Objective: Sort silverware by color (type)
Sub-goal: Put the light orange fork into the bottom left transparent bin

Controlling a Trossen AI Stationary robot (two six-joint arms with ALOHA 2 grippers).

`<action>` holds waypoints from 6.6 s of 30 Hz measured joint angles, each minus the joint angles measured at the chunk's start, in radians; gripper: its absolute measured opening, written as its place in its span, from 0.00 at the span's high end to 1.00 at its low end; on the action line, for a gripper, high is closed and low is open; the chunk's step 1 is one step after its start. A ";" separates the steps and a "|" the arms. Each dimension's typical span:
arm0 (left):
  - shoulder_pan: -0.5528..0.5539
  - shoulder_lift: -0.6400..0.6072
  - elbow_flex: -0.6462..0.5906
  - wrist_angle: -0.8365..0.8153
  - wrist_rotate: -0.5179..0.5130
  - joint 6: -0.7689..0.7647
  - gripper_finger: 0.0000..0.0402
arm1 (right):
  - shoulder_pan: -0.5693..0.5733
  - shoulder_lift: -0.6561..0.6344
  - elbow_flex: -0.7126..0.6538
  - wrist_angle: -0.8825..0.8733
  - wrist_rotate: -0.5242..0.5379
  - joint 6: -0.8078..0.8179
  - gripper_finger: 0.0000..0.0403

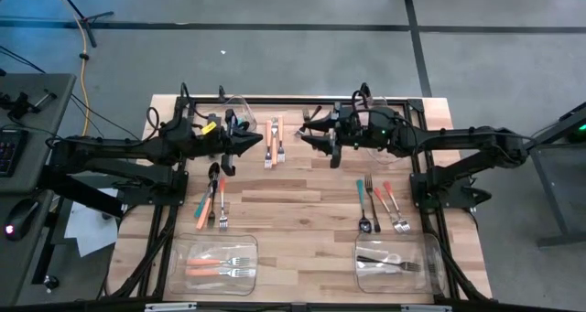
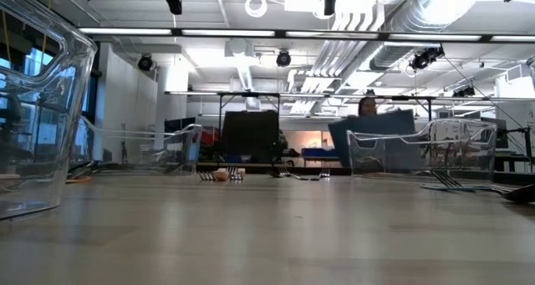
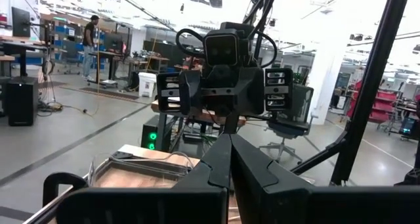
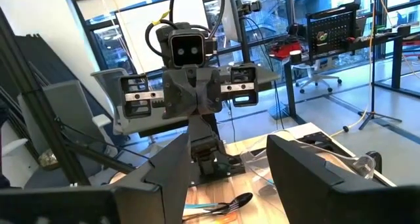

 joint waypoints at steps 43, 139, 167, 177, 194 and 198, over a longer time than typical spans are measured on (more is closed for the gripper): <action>0.002 0.013 0.000 -0.131 -0.099 -0.093 0.97 | 0.000 0.000 0.000 -0.002 0.000 -0.011 0.54; 0.046 0.414 0.079 -0.604 -0.077 -0.543 1.00 | 0.001 0.034 0.000 -0.528 -0.001 0.016 0.54; -0.012 0.417 0.079 -0.537 -0.067 -0.366 1.00 | 0.001 0.488 0.000 -0.495 -0.027 -0.144 0.54; -0.012 0.417 0.079 -0.540 -0.070 -0.348 1.00 | 0.001 0.485 0.001 -0.466 -0.013 -0.168 0.54; -0.012 0.417 0.079 -0.517 -0.095 -0.332 1.00 | 0.001 0.532 0.000 -0.463 -0.051 -0.141 0.65; -0.012 0.417 0.079 -0.518 -0.095 -0.331 1.00 | 0.001 0.532 0.000 -0.465 -0.064 -0.141 0.81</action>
